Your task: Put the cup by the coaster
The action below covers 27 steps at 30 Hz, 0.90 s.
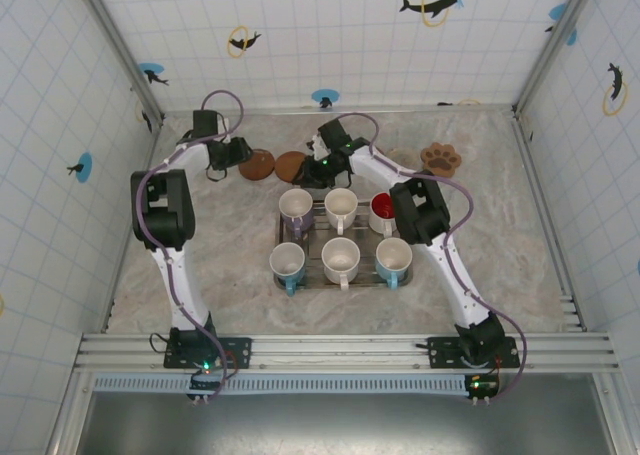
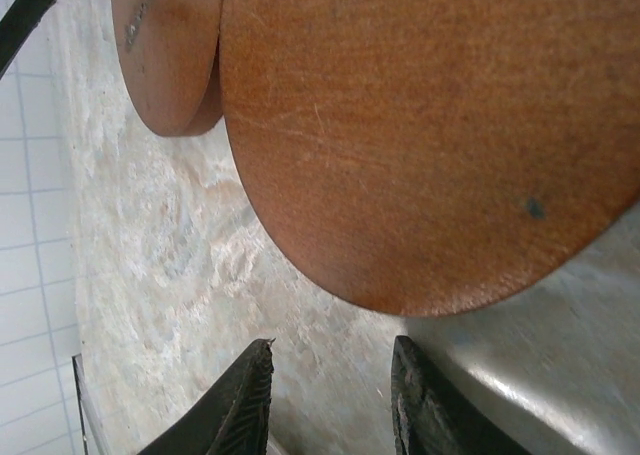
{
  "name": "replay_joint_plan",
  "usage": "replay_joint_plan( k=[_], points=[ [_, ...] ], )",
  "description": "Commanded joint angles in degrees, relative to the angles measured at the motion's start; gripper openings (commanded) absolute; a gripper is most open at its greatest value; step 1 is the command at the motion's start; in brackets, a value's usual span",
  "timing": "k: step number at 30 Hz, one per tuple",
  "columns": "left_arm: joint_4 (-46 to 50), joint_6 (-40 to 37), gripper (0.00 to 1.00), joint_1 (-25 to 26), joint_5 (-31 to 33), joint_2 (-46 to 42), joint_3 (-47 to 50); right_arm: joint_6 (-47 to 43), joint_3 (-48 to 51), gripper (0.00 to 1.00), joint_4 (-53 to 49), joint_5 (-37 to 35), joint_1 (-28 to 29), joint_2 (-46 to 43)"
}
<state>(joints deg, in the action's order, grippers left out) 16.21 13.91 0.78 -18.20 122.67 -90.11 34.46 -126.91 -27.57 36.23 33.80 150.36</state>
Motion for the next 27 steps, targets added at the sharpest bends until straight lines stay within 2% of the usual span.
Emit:
replay_joint_plan(
  k=[1, 17, 27],
  points=[
    [0.6, -0.5, 0.62, 0.4, 0.1, -3.0, 1.0, 2.3, -2.4, 0.37, 2.0, 0.1, 0.3, 2.6],
    [0.3, -0.7, 0.62, 0.4, 0.0, -6.2, 3.3, 6.4, -4.4, 0.37, 6.9, 1.1, 0.3, 4.3],
    [-0.4, -0.3, 0.61, 0.4, -0.6, -9.3, 4.8, 5.6, -4.3, 0.37, 6.4, 2.8, -0.1, 0.9]
  ],
)
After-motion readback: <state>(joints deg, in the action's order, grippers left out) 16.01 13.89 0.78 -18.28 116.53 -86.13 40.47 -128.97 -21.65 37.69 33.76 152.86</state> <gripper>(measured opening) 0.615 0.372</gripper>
